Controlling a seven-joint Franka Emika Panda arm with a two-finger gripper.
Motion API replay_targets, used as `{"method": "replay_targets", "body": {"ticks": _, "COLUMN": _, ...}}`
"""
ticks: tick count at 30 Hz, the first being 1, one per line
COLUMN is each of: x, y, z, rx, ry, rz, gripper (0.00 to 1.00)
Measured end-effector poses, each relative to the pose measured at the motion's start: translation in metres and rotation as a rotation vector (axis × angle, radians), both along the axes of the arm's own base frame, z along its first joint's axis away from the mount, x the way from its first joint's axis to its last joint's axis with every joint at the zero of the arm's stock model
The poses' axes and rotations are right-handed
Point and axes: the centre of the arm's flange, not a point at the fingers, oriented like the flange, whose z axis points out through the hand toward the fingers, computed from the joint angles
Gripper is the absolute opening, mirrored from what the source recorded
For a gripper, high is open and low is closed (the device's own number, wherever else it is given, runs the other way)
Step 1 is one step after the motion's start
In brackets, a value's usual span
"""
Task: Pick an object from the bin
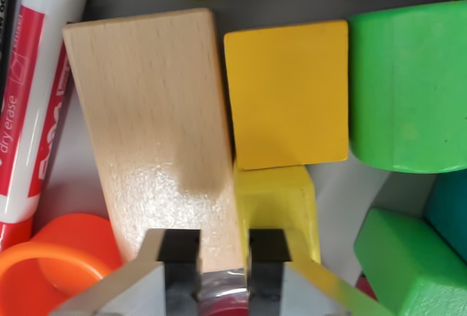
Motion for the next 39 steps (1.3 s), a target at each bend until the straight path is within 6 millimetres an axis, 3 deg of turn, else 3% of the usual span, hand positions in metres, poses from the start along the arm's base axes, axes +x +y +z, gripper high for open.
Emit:
{"method": "replay_targets", "body": {"ticks": 20, "x": 0.000, "y": 0.000, "z": 0.004, "rx": 0.001, "ry": -0.002, "rz": 0.000, "gripper": 0.00}}
{"method": "replay_targets", "body": {"ticks": 39, "x": 0.000, "y": 0.000, "z": 0.059, "rx": 0.003, "ry": 0.000, "rz": 0.000, "gripper": 0.00}}
